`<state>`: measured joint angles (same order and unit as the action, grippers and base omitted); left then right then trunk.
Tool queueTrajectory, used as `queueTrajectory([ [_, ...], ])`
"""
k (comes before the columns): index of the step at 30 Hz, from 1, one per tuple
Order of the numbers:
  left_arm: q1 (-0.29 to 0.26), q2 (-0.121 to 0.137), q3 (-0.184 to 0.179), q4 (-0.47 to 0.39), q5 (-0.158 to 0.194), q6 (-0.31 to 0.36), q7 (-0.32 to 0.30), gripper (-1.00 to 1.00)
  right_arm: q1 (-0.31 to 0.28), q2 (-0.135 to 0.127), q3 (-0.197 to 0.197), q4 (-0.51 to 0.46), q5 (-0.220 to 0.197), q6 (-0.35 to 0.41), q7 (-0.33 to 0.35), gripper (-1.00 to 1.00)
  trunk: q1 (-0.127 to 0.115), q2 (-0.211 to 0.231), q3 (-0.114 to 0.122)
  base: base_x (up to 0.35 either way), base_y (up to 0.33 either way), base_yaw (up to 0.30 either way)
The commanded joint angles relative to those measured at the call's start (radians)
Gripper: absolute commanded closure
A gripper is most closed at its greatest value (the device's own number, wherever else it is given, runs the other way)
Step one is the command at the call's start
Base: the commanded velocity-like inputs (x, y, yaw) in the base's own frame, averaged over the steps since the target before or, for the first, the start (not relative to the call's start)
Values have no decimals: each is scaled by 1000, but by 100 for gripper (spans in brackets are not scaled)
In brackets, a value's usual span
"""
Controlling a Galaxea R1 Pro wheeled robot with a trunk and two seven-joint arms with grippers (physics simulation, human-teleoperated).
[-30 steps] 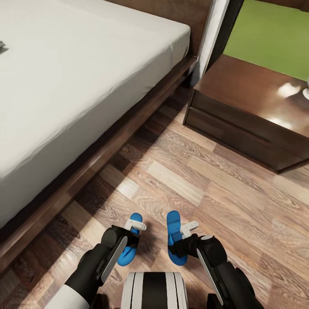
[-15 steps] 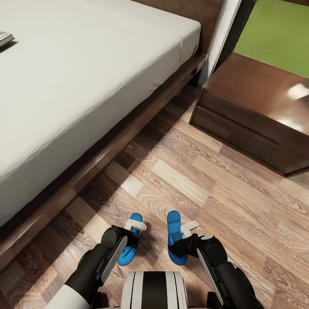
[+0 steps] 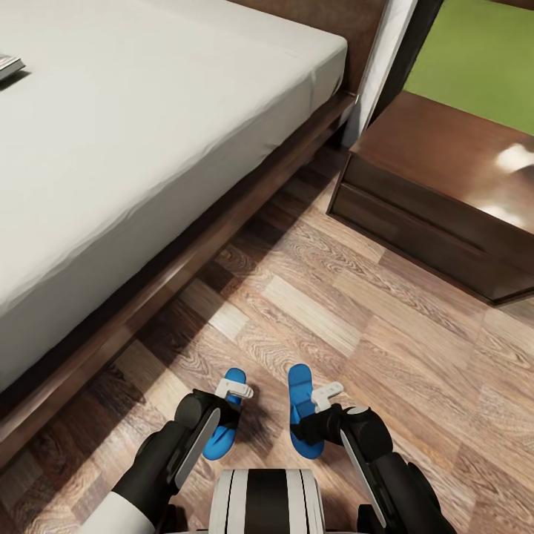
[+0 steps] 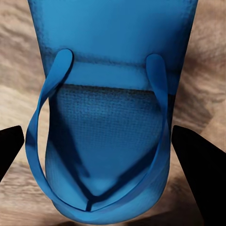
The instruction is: In the bedroom, move the book from the bed onto either nightstand, and place the two sandals side by side next to the bed.
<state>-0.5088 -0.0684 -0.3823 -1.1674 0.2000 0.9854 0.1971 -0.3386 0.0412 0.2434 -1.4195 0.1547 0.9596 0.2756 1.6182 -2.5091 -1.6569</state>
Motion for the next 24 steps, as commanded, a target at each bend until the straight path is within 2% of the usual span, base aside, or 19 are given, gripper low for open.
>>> queueTrajectory([
  [1,0,0,-1,-1,10,4,10,100,0,0,0,-1,11,4,8,100,0,0,-1,46,0,0],
  [16,0,-2,-1,0,10,8,10,100,0,0,2,-1,11,4,8,100,0,0,-1,48,-3,0],
  [24,0,-2,-1,0,10,9,10,100,0,0,3,-1,11,4,8,100,0,0,-1,4,-104,0],
])
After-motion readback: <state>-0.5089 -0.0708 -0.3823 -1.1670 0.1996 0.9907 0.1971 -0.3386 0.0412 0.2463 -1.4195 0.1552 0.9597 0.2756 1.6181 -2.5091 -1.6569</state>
